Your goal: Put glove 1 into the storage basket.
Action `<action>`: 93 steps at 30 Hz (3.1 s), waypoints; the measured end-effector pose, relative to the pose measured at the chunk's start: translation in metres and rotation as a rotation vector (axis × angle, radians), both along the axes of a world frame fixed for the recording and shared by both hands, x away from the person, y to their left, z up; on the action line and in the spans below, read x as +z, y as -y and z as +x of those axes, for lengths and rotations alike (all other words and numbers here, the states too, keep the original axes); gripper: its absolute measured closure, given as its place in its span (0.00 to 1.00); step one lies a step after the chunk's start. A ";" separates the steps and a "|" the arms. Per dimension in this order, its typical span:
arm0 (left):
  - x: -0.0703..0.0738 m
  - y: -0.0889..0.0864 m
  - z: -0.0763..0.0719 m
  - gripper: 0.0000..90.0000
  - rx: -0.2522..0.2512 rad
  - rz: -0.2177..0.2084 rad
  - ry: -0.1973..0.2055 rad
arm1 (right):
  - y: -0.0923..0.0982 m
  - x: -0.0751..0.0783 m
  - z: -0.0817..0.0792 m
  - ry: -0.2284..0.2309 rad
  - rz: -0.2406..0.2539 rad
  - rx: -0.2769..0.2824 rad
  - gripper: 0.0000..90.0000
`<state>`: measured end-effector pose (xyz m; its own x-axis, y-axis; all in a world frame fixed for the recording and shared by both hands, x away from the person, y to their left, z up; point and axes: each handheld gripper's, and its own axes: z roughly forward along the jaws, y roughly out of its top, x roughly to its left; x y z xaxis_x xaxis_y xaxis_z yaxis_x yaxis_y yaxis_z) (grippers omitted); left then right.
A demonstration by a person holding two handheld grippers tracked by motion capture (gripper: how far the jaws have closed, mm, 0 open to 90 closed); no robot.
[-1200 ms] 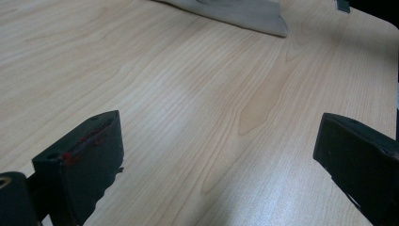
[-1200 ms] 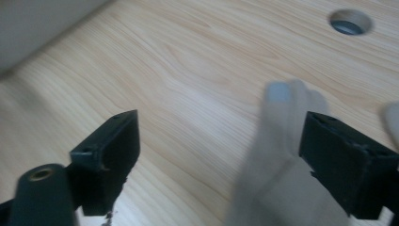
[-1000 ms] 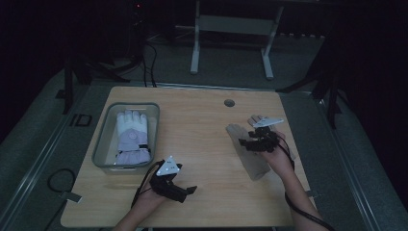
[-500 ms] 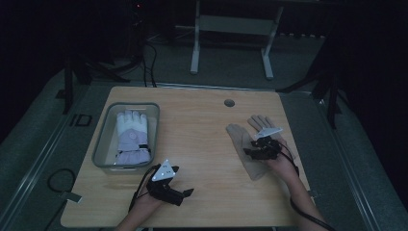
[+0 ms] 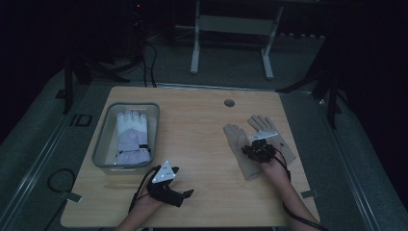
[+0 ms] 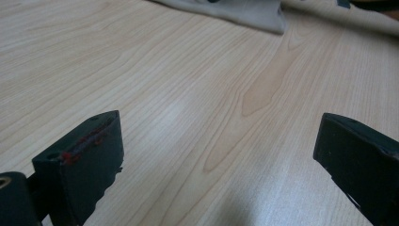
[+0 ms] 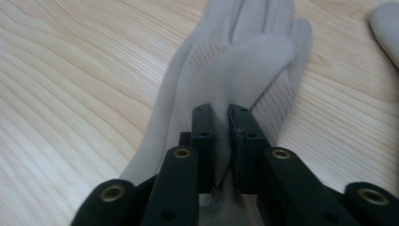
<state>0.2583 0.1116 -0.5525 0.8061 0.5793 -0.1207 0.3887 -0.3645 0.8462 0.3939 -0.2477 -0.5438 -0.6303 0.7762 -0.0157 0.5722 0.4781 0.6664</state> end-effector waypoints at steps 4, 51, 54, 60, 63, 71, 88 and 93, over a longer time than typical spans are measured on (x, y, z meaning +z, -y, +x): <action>0.001 -0.001 0.000 0.03 0.005 -0.008 0.001 | -0.016 0.009 -0.006 0.003 0.068 -0.077 0.93; -0.007 -0.005 0.001 0.03 0.022 0.005 0.003 | -0.054 0.028 -0.030 0.081 0.061 -0.056 0.61; -0.007 -0.005 0.001 0.03 0.019 0.006 0.001 | -0.028 0.035 -0.022 0.109 0.044 -0.075 0.62; -0.008 -0.004 0.001 0.03 0.018 0.010 0.000 | 0.014 0.040 -0.008 0.124 0.036 -0.099 0.63; -0.008 -0.004 0.001 0.03 0.020 0.009 0.001 | 0.035 0.042 -0.001 0.128 0.017 -0.124 0.64; -0.008 -0.003 -0.001 0.03 0.020 0.001 0.001 | 0.081 0.041 0.017 0.111 0.024 -0.163 0.63; -0.008 -0.003 -0.003 0.03 0.010 -0.017 -0.002 | 0.111 0.004 0.046 0.027 0.025 -0.176 0.61; -0.008 -0.003 -0.003 0.03 0.012 -0.018 -0.006 | 0.113 -0.006 0.045 0.037 0.061 -0.192 0.60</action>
<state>0.2556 0.1146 -0.5608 0.7984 0.5865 -0.1359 0.3979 -0.3447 0.8502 0.4386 -0.3608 -0.5497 -0.4702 0.8824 0.0147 0.6236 0.3205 0.7130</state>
